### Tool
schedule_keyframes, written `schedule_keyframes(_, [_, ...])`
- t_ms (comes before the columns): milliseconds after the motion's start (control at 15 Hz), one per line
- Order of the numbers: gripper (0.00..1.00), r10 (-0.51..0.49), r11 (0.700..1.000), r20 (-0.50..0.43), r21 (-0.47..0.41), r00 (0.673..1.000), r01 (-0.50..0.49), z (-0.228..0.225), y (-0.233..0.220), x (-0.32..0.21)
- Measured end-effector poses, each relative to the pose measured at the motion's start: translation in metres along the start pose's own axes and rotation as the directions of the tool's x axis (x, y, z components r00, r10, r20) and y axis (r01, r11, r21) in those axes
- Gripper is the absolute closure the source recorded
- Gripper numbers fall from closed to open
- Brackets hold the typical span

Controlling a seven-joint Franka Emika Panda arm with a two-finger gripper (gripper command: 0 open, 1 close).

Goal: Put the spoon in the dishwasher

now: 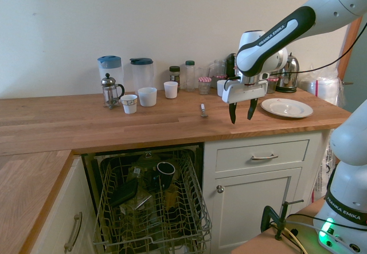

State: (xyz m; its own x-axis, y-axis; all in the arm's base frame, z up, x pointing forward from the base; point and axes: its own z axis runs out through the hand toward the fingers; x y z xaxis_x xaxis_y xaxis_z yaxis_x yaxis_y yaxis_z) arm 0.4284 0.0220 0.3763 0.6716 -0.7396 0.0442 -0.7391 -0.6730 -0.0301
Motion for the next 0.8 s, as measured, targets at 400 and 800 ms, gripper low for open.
schedule_keyframes(400, [0.00,0.144,0.987,-0.003,0.070,0.990,-0.143,-0.027,-0.023,0.012])
schedule_keyframes(800, [0.00,0.486,0.867,-0.036,0.141,0.873,-0.477,-0.036,-0.109,0.052])
